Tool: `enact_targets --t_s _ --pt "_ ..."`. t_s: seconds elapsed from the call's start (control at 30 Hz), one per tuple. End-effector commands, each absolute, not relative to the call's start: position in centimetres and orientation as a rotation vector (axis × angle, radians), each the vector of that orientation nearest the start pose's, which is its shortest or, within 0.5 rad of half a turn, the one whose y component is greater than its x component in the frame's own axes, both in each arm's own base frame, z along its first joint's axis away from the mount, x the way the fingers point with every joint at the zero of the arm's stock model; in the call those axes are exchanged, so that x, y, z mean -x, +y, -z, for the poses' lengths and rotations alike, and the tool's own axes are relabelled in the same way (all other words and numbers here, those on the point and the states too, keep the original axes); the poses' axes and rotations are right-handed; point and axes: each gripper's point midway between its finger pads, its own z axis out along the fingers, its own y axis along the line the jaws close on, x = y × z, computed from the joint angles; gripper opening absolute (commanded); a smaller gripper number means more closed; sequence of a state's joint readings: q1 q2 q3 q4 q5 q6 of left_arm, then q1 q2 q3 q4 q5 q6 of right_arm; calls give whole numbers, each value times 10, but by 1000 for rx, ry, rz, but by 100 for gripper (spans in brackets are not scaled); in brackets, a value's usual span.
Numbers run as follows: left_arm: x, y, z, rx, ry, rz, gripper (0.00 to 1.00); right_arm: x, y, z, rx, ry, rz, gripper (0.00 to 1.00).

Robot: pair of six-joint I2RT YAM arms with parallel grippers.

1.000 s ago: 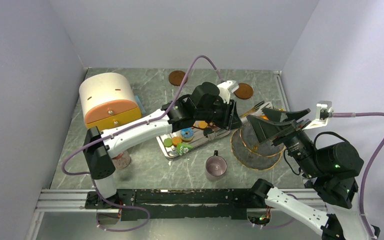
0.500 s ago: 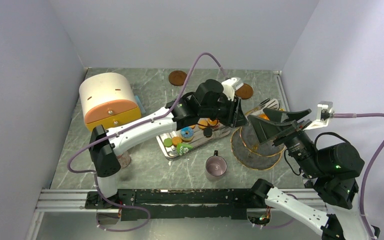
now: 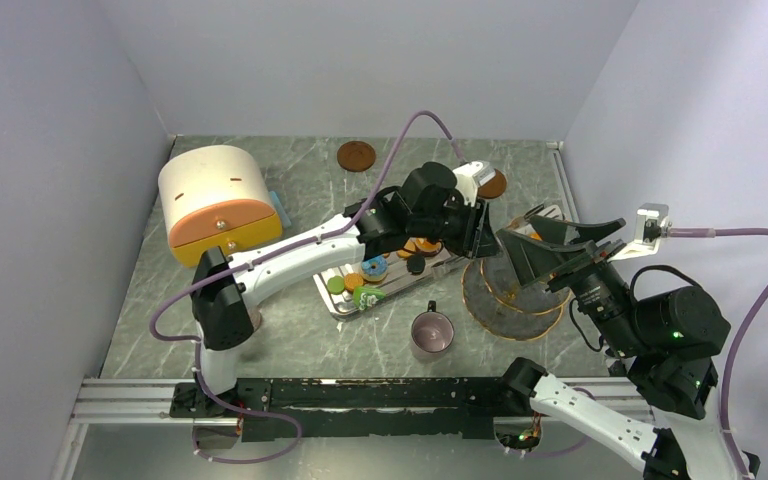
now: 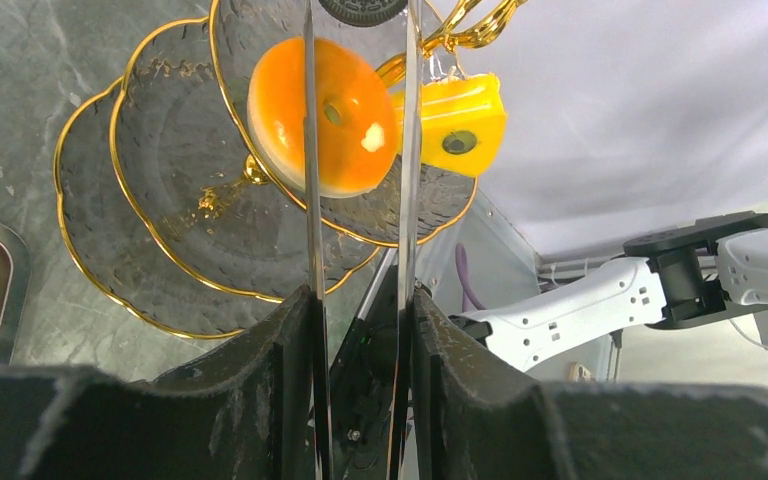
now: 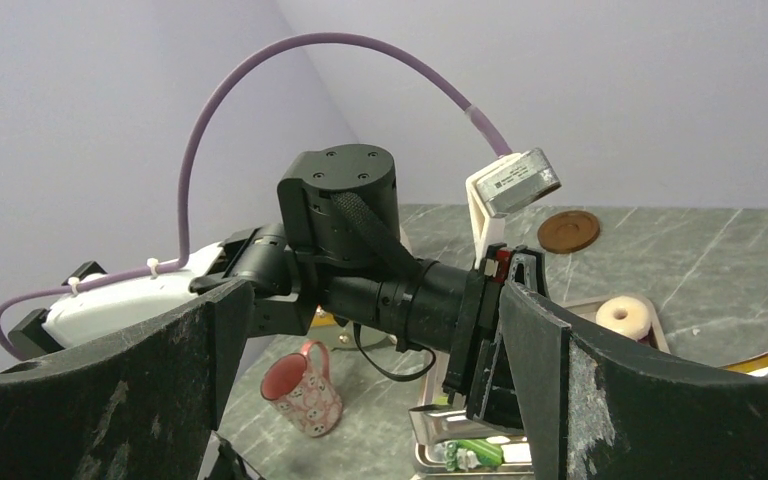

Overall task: Serve the afternoon tea
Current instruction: Place the desert on the desert table.

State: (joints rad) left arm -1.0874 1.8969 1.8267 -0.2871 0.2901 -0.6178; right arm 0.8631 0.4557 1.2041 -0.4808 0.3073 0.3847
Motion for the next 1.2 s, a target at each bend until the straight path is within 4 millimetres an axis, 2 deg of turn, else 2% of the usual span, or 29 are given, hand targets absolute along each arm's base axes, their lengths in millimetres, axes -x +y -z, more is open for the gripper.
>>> enact_targets --t_s 0.0,0.3,1.17 --pt "-187 -541 -323 -753 1967 1434 40 -138 97 -469 42 1349 -841 98" --pt "-184 -539 -328 -756 1953 1434 46 -139 99 -467 44 1356 -842 98" --pt "-186 -537 -327 -752 1955 1412 50 -139 99 -468 45 1356 -844 98"
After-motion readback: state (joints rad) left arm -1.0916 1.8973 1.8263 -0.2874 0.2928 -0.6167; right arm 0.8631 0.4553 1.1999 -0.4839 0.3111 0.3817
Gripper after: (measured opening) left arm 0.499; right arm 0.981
